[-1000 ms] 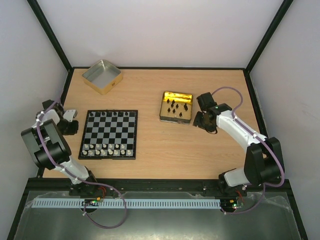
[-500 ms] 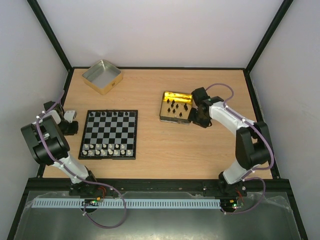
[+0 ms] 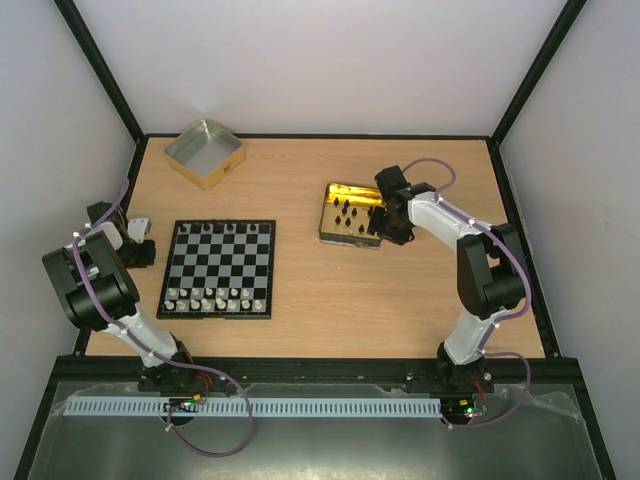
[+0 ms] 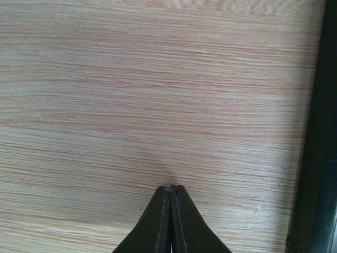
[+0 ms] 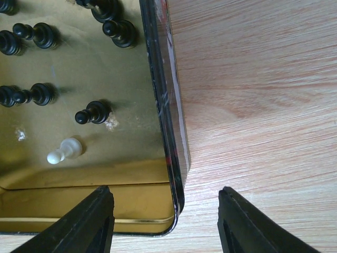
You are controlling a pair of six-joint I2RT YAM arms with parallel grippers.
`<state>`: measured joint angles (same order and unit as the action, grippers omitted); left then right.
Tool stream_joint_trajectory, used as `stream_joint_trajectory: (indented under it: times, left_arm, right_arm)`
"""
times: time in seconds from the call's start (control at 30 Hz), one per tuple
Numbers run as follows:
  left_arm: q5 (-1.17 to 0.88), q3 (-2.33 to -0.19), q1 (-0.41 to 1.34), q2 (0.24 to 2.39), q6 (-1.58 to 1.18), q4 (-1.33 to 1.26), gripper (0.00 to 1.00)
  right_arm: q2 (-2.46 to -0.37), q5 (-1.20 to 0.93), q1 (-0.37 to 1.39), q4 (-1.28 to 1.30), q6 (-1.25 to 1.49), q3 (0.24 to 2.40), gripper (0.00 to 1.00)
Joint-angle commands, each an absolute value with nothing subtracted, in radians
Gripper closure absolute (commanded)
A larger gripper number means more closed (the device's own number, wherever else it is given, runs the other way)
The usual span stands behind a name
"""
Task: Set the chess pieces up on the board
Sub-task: Move the chessboard to the center of the board.
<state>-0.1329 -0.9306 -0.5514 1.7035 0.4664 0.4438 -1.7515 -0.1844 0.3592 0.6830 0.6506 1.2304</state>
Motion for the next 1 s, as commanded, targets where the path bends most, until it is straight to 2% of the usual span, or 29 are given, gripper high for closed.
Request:
stream_joint_trajectory:
  times: [0.0, 0.27, 0.53, 0.97]
  left_arm:
    - [-0.084, -0.879, -0.565, 1.782, 0.464, 0.448, 0.98]
    - [-0.135, -0.887, -0.528, 1.820, 0.455, 0.489, 0.98]
    - [-0.293, -0.872, -0.448, 1.810, 0.521, 0.668, 0.98]
    - [-0.287, -0.810, -0.367, 1.794, 0.604, 0.761, 0.98]
  right_arm:
    - [-1.769, -0.163, 0.353, 0.676, 0.638, 1.246, 0.48]
    - [-1.810, -0.154, 0.349, 0.680, 0.608, 1.255, 0.50]
    - [-1.761, -0.146, 0.332, 0.687, 0.605, 1.198, 0.52]
    - [-1.657, -0.141, 0.279, 0.709, 0.597, 1.053, 0.53]
